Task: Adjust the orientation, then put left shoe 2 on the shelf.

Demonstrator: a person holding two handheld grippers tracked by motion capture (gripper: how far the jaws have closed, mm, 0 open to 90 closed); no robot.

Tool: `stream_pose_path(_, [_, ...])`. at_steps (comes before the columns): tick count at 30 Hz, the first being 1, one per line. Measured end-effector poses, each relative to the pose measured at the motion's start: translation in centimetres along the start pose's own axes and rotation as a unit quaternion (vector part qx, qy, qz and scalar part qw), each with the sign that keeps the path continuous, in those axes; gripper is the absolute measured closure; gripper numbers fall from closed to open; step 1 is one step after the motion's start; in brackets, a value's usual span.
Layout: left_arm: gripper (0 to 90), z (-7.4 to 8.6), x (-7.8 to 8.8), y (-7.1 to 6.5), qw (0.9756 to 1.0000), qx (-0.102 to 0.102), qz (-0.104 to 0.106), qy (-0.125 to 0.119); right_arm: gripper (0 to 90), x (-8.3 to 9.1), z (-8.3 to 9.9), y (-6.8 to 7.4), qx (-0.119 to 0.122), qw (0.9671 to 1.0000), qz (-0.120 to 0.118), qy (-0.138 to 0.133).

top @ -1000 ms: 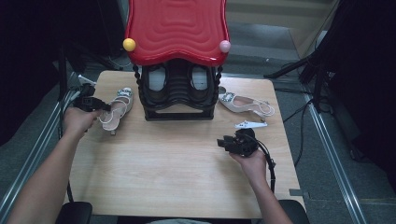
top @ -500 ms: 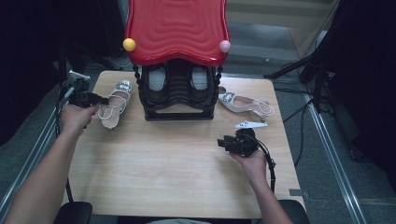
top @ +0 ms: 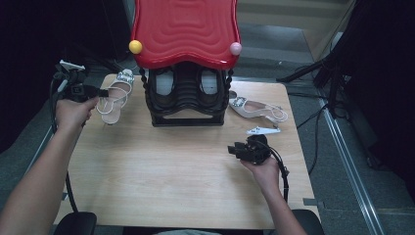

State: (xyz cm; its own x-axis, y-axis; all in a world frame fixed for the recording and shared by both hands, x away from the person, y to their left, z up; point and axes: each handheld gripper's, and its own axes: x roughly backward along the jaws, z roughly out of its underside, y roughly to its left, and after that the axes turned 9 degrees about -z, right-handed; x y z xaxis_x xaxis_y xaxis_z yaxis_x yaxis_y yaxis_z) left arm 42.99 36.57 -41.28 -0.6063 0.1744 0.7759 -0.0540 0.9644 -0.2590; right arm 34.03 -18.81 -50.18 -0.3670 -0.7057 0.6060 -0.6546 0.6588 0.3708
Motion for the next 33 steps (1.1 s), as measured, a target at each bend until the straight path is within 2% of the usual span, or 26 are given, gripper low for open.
stream_pose_path(12, [83.0, -2.8, 3.5, -0.8, 0.9994, 0.005, 0.01, -0.034, 61.8, -0.1, 0.0, 0.1, -0.002, 1.0, -0.001, 0.001])
stream_pose_path(18, [83.0, -4.2, 5.3, -1.4, 0.9983, 0.007, 0.02, -0.054, 61.7, -0.2, 0.0, 0.1, -0.002, 1.0, -0.002, 0.003])
stream_pose_path(19, [83.0, -4.4, 5.6, -1.6, 0.998, 0.014, 0.022, -0.058, 61.8, -0.1, 0.0, 0.1, -0.001, 1.0, -0.002, 0.004])
stream_pose_path(21, [83.0, -4.9, 6.1, -1.9, 0.9978, 0.008, 0.024, -0.061, 61.8, -0.1, 0.0, 0.1, -0.001, 1.0, -0.002, 0.002])
stream_pose_path(22, [83.0, -5.3, 6.5, -2.1, 0.9972, 0.014, 0.026, -0.069, 61.7, -0.1, 0.0, 0.1, -0.003, 1.0, -0.002, 0.001])
stream_pose_path(26, [83.0, -6.8, 8.1, -3.0, 0.9967, -0.001, 0.02, -0.079, 61.7, -0.1, -0.1, 0.0, -0.004, 1.0, -0.002, 0.001])
stream_pose_path(30, [83.0, -8.3, 9.6, -4.2, 0.9959, -0.005, 0.025, -0.086, 61.6, -0.1, -0.1, 0.1, -0.002, 1.0, -0.003, 0.001])
stream_pose_path(33, [83.0, -9.6, 11.0, -5.2, 0.9952, -0.016, 0.018, -0.095, 61.6, -0.1, -0.1, 0.1, -0.003, 1.0, -0.004, 0.003])
